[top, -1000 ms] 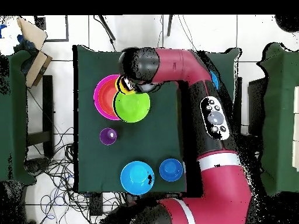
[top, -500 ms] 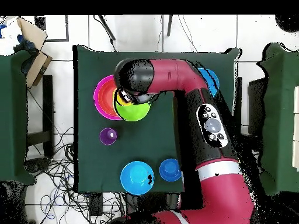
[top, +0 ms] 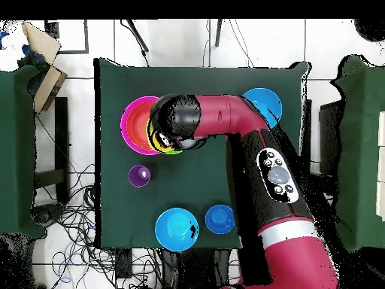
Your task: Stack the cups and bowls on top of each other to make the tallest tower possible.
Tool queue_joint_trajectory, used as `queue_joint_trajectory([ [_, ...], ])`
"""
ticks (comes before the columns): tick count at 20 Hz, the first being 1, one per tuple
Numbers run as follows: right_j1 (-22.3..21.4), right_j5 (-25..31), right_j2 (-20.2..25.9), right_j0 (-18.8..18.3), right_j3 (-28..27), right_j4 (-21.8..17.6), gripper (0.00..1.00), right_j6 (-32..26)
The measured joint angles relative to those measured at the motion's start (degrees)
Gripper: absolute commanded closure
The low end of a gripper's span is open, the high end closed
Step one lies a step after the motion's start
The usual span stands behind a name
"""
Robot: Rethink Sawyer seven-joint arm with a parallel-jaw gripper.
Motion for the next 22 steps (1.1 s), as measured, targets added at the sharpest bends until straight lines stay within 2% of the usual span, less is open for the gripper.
queue_joint_trajectory([
  [11, 1.0, -10.23, -0.39, -1.41, 2.71, 0.01, 1.0, 0.0],
  [22, 3.74, -12.45, -1.4, 0.25, 2.43, 0.01, 1.0, 0.0],
])
